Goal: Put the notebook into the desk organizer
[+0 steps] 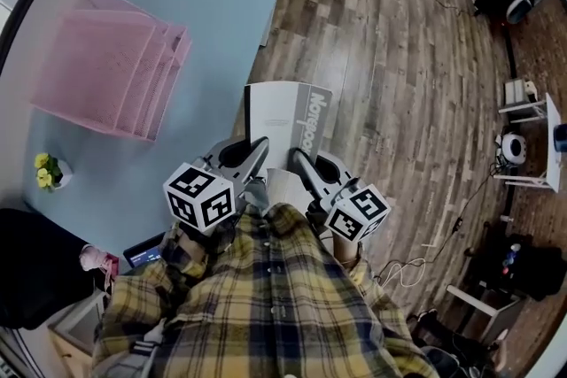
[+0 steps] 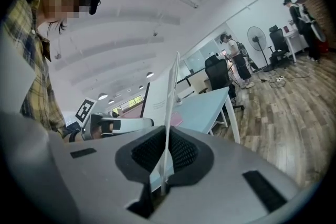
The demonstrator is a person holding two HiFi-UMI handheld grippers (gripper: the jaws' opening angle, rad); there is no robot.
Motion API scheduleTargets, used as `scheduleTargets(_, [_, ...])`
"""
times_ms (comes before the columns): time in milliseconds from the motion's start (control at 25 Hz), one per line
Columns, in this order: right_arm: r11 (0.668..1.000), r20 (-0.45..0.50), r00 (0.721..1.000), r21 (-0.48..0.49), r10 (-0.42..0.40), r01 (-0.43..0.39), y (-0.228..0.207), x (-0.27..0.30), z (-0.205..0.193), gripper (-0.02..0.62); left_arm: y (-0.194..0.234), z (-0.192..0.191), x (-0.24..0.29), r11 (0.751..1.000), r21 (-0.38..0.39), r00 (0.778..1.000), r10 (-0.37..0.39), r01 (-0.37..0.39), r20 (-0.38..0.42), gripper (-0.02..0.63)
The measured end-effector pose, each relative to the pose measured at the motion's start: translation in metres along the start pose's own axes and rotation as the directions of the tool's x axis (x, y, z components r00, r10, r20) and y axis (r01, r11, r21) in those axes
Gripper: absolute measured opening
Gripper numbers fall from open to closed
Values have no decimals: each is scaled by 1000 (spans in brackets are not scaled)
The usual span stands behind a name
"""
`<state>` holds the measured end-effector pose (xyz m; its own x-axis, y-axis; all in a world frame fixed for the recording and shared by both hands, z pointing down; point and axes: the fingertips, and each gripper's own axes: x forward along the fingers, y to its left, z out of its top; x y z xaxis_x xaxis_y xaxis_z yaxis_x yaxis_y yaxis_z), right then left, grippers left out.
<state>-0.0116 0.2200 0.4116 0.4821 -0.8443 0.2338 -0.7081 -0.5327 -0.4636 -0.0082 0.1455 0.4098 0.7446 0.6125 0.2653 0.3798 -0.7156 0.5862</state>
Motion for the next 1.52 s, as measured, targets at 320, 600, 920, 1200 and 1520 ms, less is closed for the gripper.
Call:
scheduleTargets(320, [997, -59, 997, -43, 58, -60, 3, 38, 13, 18, 29, 20, -9, 998, -46, 996, 54, -50, 76, 29])
scheduleTargets(600, [985, -109, 982, -72, 151, -160, 6, 76, 24, 18, 56, 40, -19, 989, -80, 979, 139, -128, 146, 28])
scheduleTargets(920, [923, -216, 911, -84, 351, -375, 7, 142, 41, 18, 97, 69, -35, 939, -166, 904, 336, -300, 265, 26])
scheduleTargets(1200, [790, -348, 755, -59, 556, -610, 22, 215, 53, 18, 142, 97, -60, 829, -298, 749, 557, -474, 358, 26])
scheduleTargets(1520, [602, -471, 533, -4, 703, -799, 42, 268, 65, 18, 166, 118, -83, 679, -439, 537, 734, -589, 415, 25])
